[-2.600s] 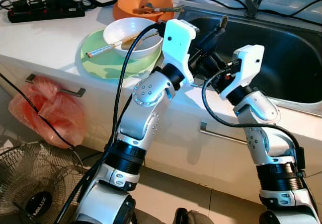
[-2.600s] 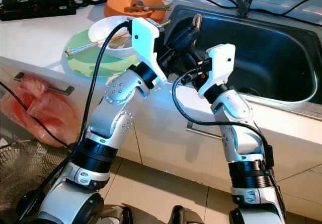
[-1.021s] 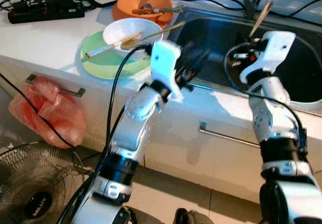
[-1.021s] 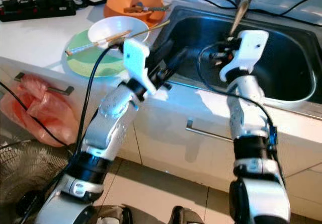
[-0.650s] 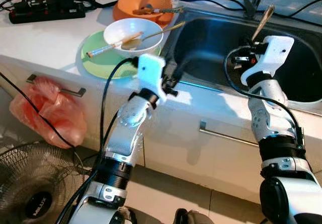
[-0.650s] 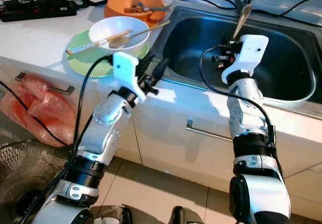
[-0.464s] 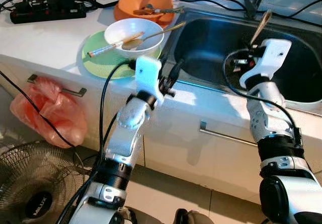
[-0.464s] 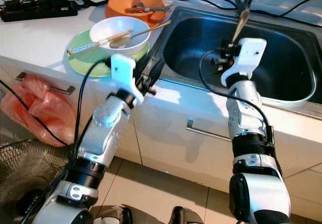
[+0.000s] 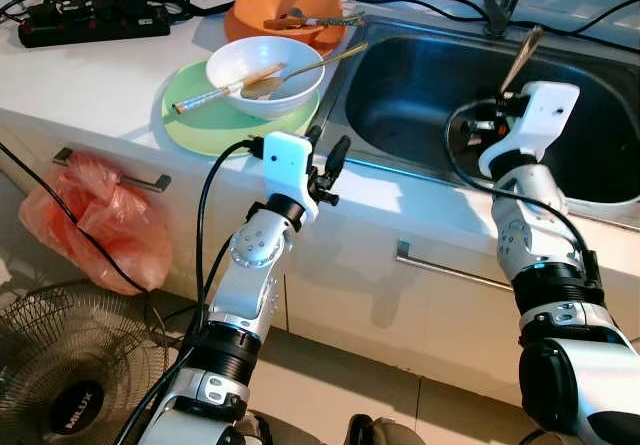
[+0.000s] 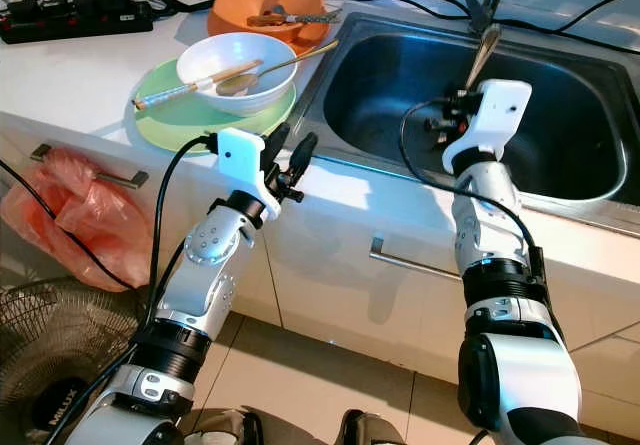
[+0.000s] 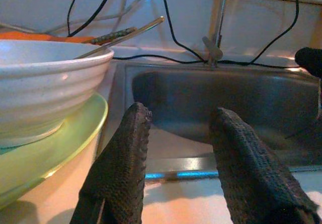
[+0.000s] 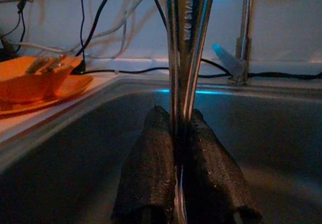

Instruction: Kitchen organization

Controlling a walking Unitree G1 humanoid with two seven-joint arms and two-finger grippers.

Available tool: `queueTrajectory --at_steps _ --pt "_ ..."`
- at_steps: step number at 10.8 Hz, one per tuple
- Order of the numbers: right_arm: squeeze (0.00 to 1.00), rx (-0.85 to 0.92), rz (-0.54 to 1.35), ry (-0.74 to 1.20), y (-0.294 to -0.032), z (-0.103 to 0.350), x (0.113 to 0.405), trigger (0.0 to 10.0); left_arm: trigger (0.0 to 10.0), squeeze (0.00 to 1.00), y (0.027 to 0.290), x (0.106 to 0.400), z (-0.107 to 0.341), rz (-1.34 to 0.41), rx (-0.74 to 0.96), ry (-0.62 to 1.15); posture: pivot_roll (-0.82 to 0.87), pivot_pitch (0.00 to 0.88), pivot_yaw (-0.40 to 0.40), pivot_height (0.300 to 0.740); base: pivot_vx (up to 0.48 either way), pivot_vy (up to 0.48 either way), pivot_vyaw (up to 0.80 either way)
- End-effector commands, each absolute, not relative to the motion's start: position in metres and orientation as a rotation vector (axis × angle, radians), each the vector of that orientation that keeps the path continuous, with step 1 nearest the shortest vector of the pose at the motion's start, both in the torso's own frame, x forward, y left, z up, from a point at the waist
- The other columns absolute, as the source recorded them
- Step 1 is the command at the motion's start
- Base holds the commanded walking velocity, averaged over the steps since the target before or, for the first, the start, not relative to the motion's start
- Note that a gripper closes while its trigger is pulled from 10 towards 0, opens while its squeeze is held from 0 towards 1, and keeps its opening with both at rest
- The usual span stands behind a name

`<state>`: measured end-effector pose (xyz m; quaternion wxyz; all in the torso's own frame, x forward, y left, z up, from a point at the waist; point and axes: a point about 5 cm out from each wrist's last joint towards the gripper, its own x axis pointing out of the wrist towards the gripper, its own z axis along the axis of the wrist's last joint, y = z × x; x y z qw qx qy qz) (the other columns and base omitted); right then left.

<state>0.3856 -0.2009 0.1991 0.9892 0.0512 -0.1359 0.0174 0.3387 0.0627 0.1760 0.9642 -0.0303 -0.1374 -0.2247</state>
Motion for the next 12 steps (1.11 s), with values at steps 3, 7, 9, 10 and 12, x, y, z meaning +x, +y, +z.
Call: queueTrajectory --at_steps 3,7,9,10,12 --pt "0.0 0.09 0.021 -0.295 -0.205 0.206 0.389 10.0 10.0 0.0 0.052 0.331 0.178 -0.57 -0.074 -0.299 0.02 0.136 -0.031 0.74 0.0 0.0 0.0" --pt "0.0 0.094 0.028 -0.28 -0.204 0.201 0.39 10.0 10.0 0.0 0.051 0.331 0.18 -0.641 -0.047 -0.294 0.02 0.138 -0.033 0.74 0.0 0.0 0.0" --pt "0.0 0.094 0.03 -0.273 -0.203 0.2 0.39 10.0 10.0 0.0 0.053 0.33 0.181 -0.684 -0.032 -0.286 0.02 0.138 -0.036 0.74 0.0 0.0 0.0" --pt "0.0 0.093 0.034 -0.268 -0.202 0.198 0.39 10.0 10.0 0.0 0.055 0.33 0.182 -0.695 -0.024 -0.282 0.03 0.137 -0.036 0.74 0.0 0.0 0.0" --pt "0.0 0.094 0.04 -0.264 -0.2 0.197 0.39 10.0 10.0 0.0 0.056 0.33 0.182 -0.698 -0.022 -0.28 0.03 0.137 -0.036 0.74 0.0 0.0 0.0"
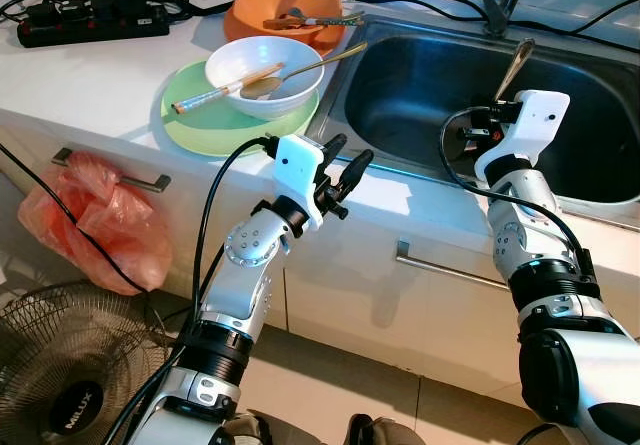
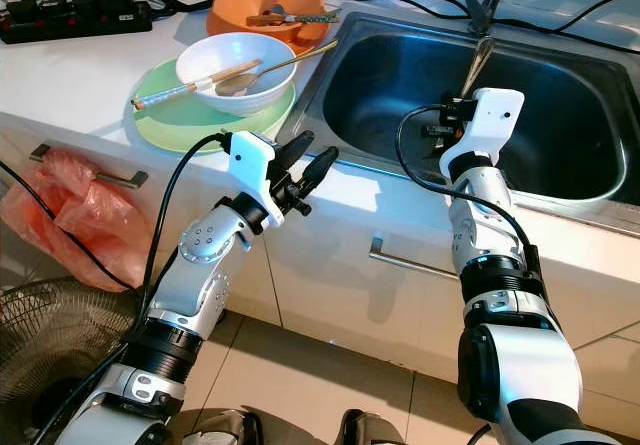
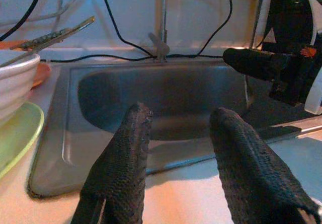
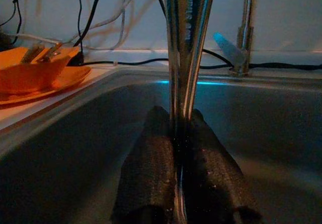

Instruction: Kitchen organization

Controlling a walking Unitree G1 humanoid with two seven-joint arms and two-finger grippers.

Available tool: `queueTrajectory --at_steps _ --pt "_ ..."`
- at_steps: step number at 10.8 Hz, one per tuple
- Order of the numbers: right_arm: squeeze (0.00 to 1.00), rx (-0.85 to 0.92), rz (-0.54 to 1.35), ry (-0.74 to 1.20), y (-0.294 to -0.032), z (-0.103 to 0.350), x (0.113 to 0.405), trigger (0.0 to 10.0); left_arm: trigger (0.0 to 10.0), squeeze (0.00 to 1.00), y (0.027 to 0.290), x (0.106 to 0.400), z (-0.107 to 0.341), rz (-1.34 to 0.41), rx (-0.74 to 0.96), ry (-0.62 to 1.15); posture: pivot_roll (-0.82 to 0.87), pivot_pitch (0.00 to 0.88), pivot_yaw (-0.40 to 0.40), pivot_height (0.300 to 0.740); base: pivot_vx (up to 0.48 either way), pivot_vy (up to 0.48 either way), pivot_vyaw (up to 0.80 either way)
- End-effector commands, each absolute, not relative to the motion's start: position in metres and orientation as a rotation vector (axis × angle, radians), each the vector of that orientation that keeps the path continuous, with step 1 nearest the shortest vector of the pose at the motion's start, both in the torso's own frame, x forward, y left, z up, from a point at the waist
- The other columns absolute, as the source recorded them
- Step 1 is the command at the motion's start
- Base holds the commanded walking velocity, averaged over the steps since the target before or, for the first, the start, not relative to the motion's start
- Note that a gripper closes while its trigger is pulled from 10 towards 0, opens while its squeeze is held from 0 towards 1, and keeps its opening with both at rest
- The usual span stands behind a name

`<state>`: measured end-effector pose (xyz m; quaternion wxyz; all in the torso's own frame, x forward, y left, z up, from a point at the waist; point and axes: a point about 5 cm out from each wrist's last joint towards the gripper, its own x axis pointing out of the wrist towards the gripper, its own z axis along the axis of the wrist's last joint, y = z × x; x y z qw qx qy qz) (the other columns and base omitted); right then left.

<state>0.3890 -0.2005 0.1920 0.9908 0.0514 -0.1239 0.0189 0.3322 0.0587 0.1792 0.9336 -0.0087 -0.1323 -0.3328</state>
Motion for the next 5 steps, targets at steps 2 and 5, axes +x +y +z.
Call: queueTrajectory --at_steps 2,5 --pt "1.0 0.086 0.047 -0.254 -0.1996 0.1945 0.3904 10.0 10.0 0.0 0.0556 0.3299 0.1818 -0.707 -0.022 -0.276 0.03 0.14 -0.036 0.74 0.0 0.0 0.0" --pt "0.0 0.079 0.045 -0.238 -0.1991 0.192 0.3907 10.0 10.0 0.0 0.0557 0.3298 0.1812 -0.706 -0.019 -0.27 0.03 0.138 -0.036 0.74 0.0 0.0 0.0"
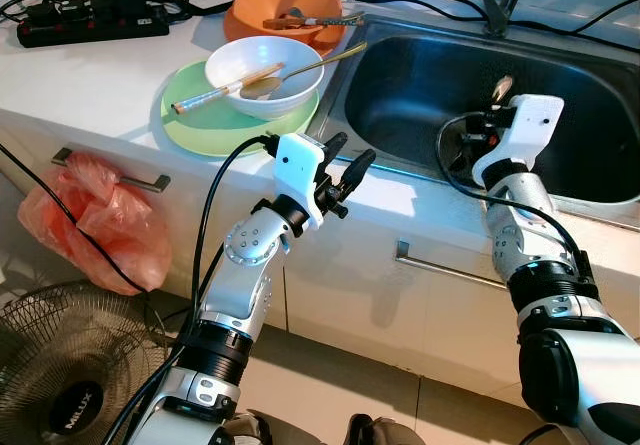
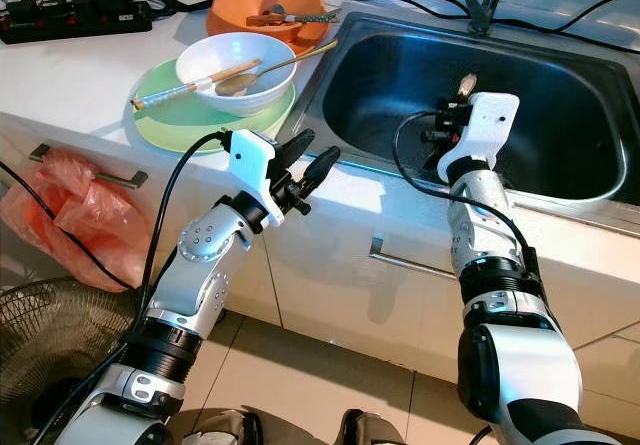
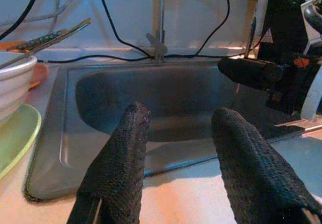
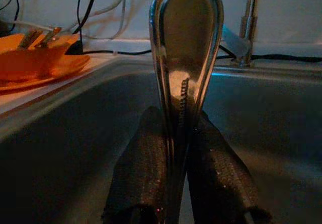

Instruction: Kitchen organization

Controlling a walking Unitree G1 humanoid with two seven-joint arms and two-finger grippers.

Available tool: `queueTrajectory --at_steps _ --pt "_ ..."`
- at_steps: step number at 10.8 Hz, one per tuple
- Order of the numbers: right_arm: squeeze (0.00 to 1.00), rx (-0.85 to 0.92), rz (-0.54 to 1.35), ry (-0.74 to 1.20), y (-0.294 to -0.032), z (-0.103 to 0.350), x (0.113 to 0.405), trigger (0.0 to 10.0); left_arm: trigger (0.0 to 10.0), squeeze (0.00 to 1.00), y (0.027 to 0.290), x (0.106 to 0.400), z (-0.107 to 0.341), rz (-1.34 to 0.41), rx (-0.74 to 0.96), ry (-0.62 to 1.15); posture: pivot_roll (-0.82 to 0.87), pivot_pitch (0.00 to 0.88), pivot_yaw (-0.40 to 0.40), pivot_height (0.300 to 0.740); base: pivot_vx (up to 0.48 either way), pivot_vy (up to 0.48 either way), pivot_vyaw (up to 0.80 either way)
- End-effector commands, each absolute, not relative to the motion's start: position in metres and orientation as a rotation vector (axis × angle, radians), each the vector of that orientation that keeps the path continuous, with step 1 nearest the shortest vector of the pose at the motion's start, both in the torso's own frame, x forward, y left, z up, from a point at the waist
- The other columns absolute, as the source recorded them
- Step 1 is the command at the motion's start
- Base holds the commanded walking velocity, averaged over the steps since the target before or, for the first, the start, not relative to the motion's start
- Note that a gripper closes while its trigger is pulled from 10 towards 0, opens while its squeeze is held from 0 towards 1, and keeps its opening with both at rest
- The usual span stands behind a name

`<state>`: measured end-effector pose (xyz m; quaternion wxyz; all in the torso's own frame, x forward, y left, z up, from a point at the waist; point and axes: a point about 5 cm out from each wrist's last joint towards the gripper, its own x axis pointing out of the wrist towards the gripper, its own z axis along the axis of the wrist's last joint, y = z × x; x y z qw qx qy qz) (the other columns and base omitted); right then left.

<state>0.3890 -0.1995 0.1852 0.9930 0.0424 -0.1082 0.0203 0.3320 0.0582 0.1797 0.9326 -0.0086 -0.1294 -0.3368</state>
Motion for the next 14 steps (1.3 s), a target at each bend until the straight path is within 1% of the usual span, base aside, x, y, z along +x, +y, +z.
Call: queueTrajectory --at_steps 1,2,3,4,5,10,11,12,13,14 --pt "0.0 0.079 0.05 -0.234 -0.198 0.191 0.391 10.0 10.0 0.0 0.055 0.33 0.181 -0.706 -0.019 -0.269 0.03 0.138 -0.036 0.74 0.0 0.0 0.0" --pt "0.0 0.08 0.059 -0.23 -0.196 0.189 0.39 10.0 10.0 0.0 0.055 0.329 0.181 -0.706 -0.018 -0.267 0.03 0.134 -0.035 0.74 0.0 0.0 0.0" --pt "0.84 0.085 0.067 -0.229 -0.195 0.189 0.39 10.0 10.0 0.0 0.054 0.329 0.18 -0.706 -0.017 -0.266 0.03 0.134 -0.035 0.74 0.0 0.0 0.0" --pt "1.0 0.086 0.068 -0.226 -0.195 0.188 0.39 10.0 10.0 0.0 0.054 0.329 0.18 -0.706 -0.017 -0.265 0.03 0.135 -0.036 0.74 0.0 0.0 0.0" --pt "0.0 0.075 0.069 -0.206 -0.194 0.184 0.39 10.0 10.0 0.0 0.054 0.329 0.18 -0.706 -0.018 -0.263 0.03 0.136 -0.037 0.74 0.0 0.0 0.0" --pt "0.0 0.068 0.101 -0.175 -0.188 0.176 0.389 10.0 10.0 0.0 0.054 0.329 0.178 -0.701 -0.016 -0.255 0.03 0.143 -0.041 0.74 0.0 0.0 0.0" --pt "1.0 0.066 0.106 -0.168 -0.187 0.174 0.388 10.0 10.0 0.0 0.054 0.329 0.178 -0.699 -0.013 -0.255 0.03 0.149 -0.044 0.74 0.0 0.0 0.0" --pt "0.94 0.062 0.105 -0.163 -0.187 0.173 0.388 10.0 10.0 0.0 0.054 0.329 0.178 -0.698 -0.013 -0.255 0.03 0.149 -0.044 0.74 0.0 0.0 0.0" --pt "0.0 0.059 0.103 -0.154 -0.186 0.171 0.388 10.0 10.0 0.0 0.054 0.329 0.178 -0.697 -0.011 -0.254 0.03 0.15 -0.043 0.74 0.0 0.0 0.0" --pt "0.0 0.058 0.108 -0.151 -0.186 0.17 0.388 10.0 10.0 0.0 0.055 0.329 0.178 -0.697 -0.01 -0.253 0.03 0.15 -0.043 0.74 0.0 0.0 0.0"
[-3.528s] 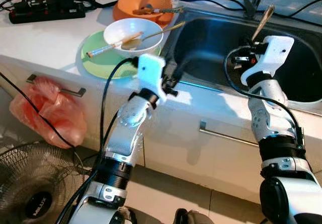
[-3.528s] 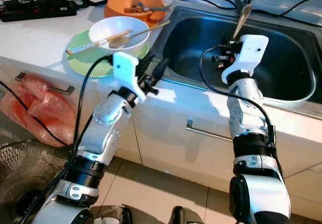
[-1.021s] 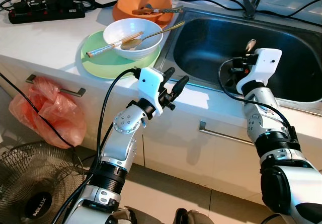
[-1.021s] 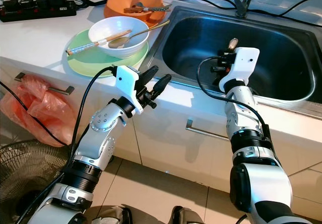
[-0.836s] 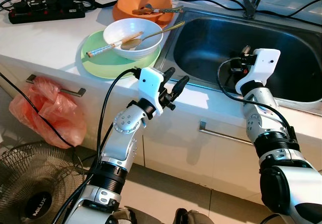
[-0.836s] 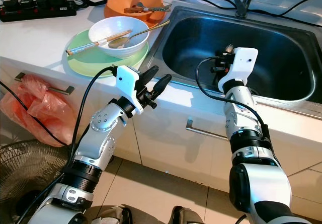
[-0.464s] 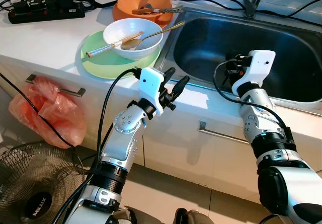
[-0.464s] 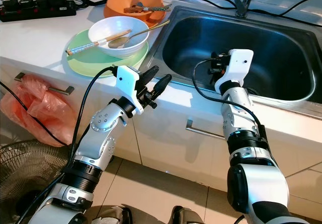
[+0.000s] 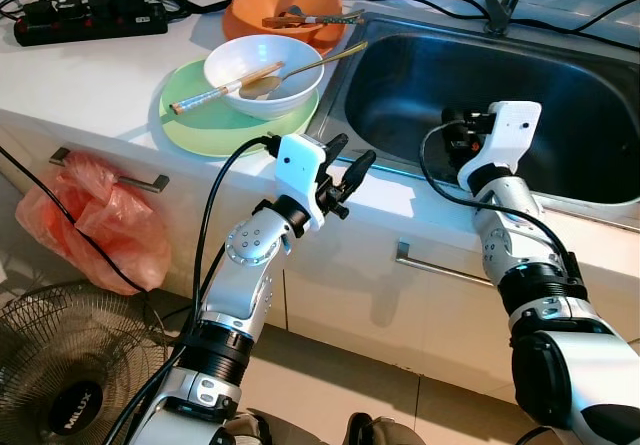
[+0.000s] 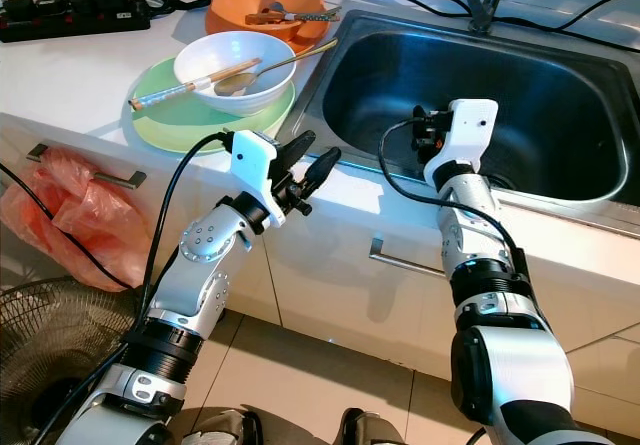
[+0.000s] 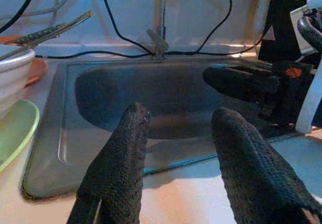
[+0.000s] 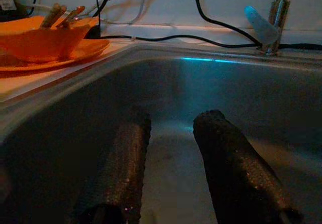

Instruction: Kitchen organization

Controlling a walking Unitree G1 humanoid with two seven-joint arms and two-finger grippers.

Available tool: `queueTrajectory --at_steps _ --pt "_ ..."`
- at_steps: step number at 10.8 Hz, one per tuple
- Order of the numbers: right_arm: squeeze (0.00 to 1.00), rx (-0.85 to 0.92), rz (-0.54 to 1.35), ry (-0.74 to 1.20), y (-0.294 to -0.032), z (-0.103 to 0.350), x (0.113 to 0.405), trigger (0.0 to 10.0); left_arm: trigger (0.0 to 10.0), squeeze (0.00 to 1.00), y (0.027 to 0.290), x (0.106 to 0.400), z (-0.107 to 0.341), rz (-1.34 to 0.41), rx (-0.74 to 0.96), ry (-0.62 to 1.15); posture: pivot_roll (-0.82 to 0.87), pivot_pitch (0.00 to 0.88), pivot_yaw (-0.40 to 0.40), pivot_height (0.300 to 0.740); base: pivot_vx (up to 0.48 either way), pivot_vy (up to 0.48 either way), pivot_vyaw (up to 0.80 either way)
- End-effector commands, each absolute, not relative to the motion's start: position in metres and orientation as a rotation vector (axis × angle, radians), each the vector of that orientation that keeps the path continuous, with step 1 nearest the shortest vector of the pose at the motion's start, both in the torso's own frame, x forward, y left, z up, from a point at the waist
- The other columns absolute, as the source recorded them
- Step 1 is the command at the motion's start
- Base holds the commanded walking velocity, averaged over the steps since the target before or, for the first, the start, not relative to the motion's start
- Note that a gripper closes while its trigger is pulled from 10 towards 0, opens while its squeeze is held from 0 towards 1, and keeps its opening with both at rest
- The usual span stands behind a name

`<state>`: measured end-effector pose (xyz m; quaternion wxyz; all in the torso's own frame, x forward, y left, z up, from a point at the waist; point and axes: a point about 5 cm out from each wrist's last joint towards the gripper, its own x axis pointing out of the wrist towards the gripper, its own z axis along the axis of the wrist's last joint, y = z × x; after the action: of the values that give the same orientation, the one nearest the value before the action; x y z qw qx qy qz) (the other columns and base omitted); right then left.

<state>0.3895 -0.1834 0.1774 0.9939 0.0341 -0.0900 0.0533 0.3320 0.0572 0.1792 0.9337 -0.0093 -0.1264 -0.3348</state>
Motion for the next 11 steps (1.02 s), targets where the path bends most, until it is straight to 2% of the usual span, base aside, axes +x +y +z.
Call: queueTrajectory --at_steps 1,4,6,7,9,11 --pt "0.0 0.058 0.114 -0.15 -0.185 0.17 0.387 10.0 10.0 0.0 0.055 0.329 0.178 -0.696 -0.009 -0.252 0.03 0.149 -0.044 0.74 0.0 0.0 0.0" --pt "0.0 0.065 0.158 -0.182 -0.176 0.176 0.387 10.0 10.0 0.0 0.057 0.331 0.18 -0.672 -0.002 -0.266 0.03 0.15 -0.043 0.74 0.0 0.0 0.0" --pt "0.0 0.103 0.28 -0.248 -0.159 0.188 0.381 10.0 10.0 0.0 0.061 0.335 0.194 -0.594 0.04 -0.331 0.03 0.151 -0.042 0.74 0.0 0.0 0.0" --pt "0.0 0.104 0.299 -0.255 -0.157 0.19 0.38 10.0 10.0 0.0 0.061 0.336 0.197 -0.585 0.044 -0.345 0.03 0.151 -0.042 0.74 0.0 0.0 0.0" --pt "0.0 0.09 0.457 -0.245 -0.139 0.186 0.366 10.0 10.0 0.0 0.061 0.337 0.218 -0.54 0.074 -0.431 0.02 0.148 -0.043 0.74 0.0 0.0 0.0" --pt "0.0 0.103 0.457 -0.208 -0.141 0.177 0.361 10.0 10.0 0.0 0.061 0.334 0.23 -0.52 0.082 -0.484 0.02 0.148 -0.043 0.74 0.0 0.0 0.0"
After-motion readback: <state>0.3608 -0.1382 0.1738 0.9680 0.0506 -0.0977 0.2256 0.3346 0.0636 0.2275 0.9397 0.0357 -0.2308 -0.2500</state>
